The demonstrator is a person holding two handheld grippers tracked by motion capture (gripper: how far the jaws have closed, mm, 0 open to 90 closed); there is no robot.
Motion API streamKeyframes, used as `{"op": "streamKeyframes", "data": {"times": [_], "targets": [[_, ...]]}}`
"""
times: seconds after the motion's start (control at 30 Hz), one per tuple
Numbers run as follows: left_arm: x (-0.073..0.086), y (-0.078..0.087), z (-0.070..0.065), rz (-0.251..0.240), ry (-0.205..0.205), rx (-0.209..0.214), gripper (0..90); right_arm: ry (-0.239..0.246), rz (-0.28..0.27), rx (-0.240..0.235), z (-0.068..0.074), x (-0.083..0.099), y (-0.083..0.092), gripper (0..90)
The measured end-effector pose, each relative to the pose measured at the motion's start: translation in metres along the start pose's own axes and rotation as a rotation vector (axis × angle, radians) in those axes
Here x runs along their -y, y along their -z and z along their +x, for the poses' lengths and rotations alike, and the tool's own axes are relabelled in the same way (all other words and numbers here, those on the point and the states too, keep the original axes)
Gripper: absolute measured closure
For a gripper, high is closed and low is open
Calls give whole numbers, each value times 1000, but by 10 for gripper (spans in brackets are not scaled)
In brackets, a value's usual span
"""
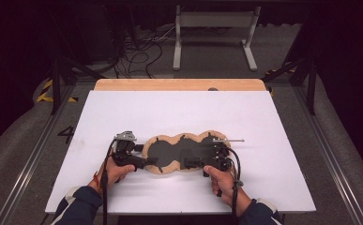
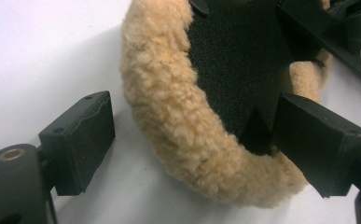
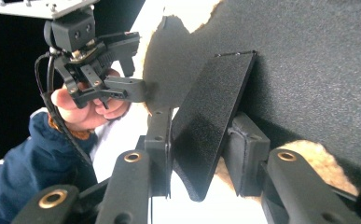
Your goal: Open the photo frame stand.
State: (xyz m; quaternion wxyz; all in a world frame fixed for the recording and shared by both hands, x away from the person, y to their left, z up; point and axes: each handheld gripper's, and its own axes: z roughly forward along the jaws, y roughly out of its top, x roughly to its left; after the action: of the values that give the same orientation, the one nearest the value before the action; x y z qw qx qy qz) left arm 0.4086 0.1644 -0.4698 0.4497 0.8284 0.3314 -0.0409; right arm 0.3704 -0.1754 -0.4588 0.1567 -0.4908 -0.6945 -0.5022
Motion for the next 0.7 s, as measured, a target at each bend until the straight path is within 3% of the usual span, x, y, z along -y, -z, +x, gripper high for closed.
{"op": "streamKeyframes", "data": {"times": [0.1,0.17,0.37,0.47,0.57,0.63,0.7], "targets": [[0,-2,-3,14,-22,30,180,42,7,2,1,0,0,649],[-1,-3,-7,23,-59,41,223,57,5,1,1,0,0,649],[-2,4,-6,-5,-58,48,318,91,10,10,3,1,1,648],[-3,5,-10,-12,-61,27,328,103,14,18,3,1,1,650],[-4,10,-12,-64,-60,22,385,109,5,15,3,0,2,671],[-6,13,-16,-84,-93,-8,423,122,-2,9,4,-1,3,694],[-7,14,-17,-91,-116,-13,429,124,-2,11,5,-2,3,699]]}}
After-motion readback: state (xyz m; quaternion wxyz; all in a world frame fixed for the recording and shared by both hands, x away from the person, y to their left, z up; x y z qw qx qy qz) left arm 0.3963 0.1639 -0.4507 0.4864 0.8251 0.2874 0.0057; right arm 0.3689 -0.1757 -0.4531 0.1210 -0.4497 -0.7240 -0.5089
